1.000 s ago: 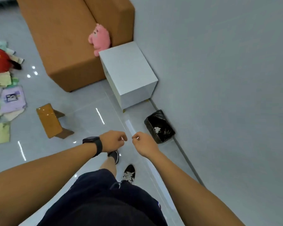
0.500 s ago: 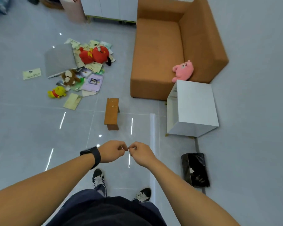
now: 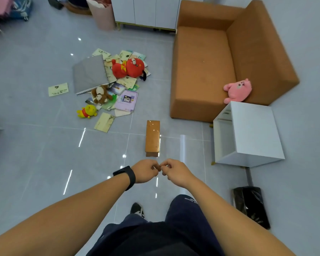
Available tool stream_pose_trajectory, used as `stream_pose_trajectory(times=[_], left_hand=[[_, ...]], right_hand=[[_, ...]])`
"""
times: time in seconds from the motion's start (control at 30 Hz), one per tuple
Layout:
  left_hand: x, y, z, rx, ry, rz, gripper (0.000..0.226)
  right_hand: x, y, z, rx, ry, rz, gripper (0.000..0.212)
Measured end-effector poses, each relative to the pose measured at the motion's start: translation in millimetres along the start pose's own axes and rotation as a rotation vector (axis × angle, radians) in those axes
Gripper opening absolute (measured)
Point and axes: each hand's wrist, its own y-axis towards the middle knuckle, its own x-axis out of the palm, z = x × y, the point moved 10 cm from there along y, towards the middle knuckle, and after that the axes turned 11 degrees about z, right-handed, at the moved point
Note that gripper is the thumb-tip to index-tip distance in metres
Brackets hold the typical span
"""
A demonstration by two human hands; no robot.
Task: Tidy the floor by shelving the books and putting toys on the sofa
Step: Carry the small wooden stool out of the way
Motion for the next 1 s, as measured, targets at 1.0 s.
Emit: stream_pose_trajectory(times=[1.0], left_hand=[[-191,334,7,-0.324,-0.097,-0.030,0.017]], right_hand=[[-108,376,-52,0.206,0.178,-0.031,0.019]])
